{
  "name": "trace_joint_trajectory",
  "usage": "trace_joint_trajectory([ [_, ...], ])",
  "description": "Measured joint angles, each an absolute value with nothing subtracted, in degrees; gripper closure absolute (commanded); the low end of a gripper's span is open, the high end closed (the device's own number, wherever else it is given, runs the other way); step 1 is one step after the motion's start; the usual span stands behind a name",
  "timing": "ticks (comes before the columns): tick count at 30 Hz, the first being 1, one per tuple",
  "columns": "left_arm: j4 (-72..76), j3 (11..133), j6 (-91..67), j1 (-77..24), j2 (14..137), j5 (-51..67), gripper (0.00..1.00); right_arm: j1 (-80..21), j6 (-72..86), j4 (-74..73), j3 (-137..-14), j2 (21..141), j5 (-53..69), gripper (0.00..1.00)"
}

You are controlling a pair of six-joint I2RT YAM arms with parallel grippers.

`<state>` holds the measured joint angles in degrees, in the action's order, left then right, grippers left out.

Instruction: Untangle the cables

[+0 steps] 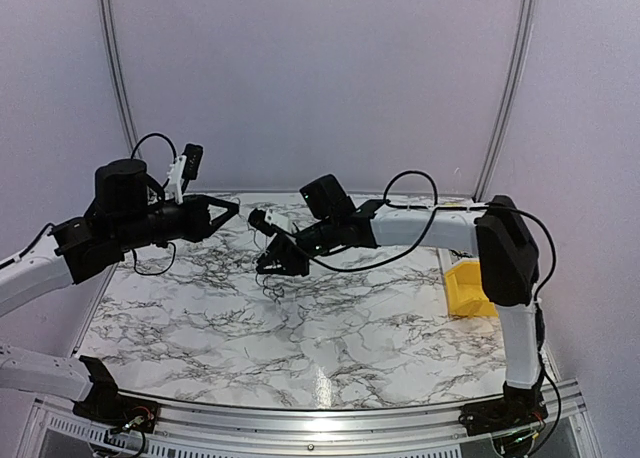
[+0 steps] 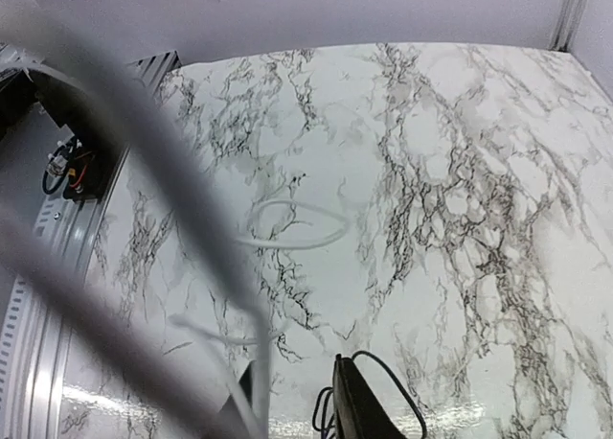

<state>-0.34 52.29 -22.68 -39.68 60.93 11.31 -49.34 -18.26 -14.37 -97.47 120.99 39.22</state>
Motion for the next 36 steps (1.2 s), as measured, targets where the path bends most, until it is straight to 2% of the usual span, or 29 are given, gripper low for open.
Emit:
trace_joint_trajectory([
  [3,-2.07,54.22,-22.94,-39.70,58.76,10.52,1.00,-49.34,-16.69,-12.10,-97.19,125.49,40.01,0.89],
  [8,-4.29,58.98,-22.50,-39.70,56.36,9.15,1.00,-49.36,-14.50,-10.96,-96.20,128.84,38.63,0.87],
  [14,-6.13,65.36,-20.29,-39.70,54.63,6.92,1.00,-49.36,-14.20,-11.05,-94.80,128.95,33.08,0.91],
  [26,-10.59,80.07,-12.14,-39.70,53.69,1.80,1.00,-48.56,-16.51,-15.11,-92.25,129.12,28.99,0.89],
  [28,-10.57,80.84,-11.90,-39.70,53.56,1.85,1.00,-48.58,-17.04,-15.73,-92.07,129.08,28.82,0.84],
  [33,-9.26,75.68,-12.88,-39.70,53.84,2.79,1.00,-48.56,-19.81,-19.00,-91.50,125.91,26.35,0.58],
  [36,-8.75,69.84,-14.04,-39.70,54.85,3.25,1.00,-48.53,-21.87,-21.93,-91.50,120.31,25.34,0.48],
])
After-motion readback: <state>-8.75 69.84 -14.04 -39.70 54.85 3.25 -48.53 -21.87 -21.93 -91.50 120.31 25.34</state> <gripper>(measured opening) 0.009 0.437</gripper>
